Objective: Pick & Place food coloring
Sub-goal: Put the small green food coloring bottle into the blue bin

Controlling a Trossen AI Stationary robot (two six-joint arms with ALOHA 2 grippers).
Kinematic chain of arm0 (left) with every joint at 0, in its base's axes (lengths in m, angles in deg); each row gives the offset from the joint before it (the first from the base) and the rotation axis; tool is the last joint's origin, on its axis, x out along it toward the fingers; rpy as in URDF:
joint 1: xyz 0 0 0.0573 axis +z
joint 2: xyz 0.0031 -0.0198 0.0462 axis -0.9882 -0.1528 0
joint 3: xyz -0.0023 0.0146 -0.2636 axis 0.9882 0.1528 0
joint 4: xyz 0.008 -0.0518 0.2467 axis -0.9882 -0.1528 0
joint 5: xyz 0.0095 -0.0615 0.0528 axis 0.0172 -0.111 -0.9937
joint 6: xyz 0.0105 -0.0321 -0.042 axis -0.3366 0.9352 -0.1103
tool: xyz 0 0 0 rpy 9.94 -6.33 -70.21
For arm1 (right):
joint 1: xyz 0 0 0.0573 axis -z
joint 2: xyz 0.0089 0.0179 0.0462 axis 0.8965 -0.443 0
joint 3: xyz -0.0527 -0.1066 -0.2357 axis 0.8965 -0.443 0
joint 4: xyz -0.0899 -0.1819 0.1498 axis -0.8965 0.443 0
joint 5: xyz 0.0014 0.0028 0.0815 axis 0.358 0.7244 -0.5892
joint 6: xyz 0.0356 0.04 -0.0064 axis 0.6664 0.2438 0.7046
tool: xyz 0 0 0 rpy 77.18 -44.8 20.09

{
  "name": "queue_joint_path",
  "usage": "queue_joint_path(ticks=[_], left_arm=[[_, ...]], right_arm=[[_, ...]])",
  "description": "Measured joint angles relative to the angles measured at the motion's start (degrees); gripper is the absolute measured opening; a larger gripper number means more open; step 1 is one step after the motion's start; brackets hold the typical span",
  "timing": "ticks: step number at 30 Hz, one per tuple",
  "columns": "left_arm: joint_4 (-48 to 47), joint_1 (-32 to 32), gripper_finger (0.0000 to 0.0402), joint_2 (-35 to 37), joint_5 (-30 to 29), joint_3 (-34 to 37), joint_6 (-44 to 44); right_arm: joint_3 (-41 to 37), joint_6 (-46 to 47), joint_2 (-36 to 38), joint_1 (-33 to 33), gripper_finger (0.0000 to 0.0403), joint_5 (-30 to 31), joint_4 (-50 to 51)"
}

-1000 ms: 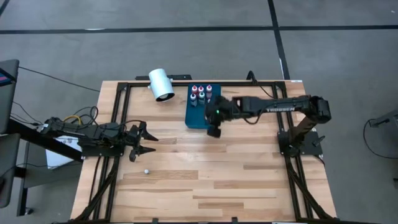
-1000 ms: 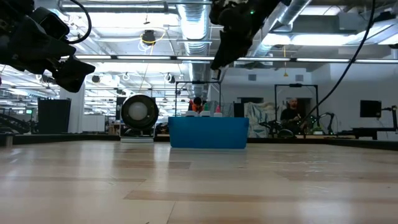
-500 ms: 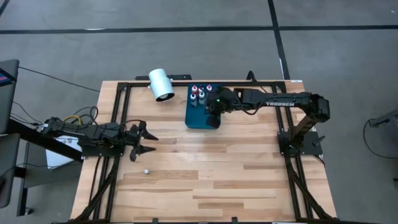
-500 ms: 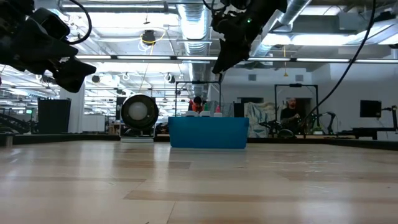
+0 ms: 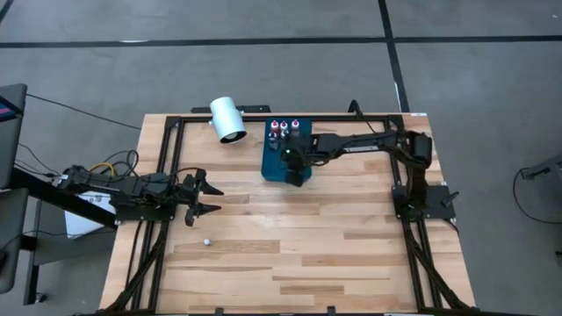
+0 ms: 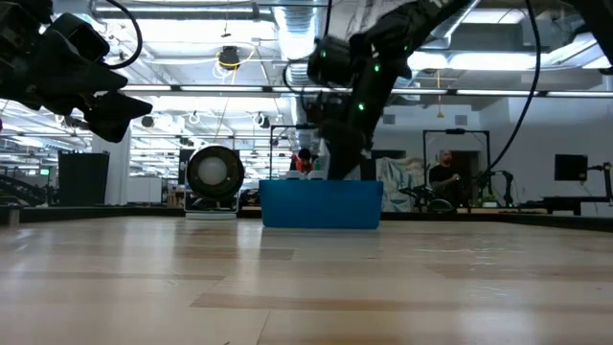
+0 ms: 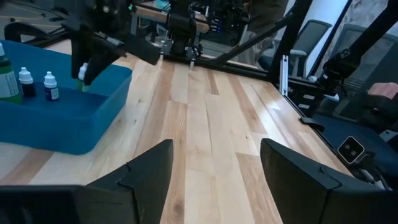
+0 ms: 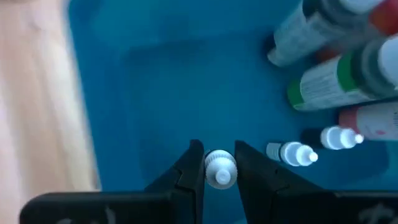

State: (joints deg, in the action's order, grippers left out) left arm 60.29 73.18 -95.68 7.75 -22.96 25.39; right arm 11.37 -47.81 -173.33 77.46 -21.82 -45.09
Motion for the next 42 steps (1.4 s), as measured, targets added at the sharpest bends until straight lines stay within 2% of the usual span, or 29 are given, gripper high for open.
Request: queue_joint_path(ticks=[10,34,42], left_arm=[[-0.1,0.0,0.0234,0.0,0.0,0.0,0.0],[-0.1,0.0,0.0234,0.0,-0.2,0.0,-0.5],[-0.1,0.0,0.0234,0.0,-0.2,0.0,-0.5]], right_arm=[[0.0,0.0,-0.9,3.2,0.0066,-0.9,2.0],[0.0,-0.4,-2.7,2.9,0.0066,-1.7,0.1],[0.0,-0.5,-2.7,2.8,0.0098,-2.8,0.0]])
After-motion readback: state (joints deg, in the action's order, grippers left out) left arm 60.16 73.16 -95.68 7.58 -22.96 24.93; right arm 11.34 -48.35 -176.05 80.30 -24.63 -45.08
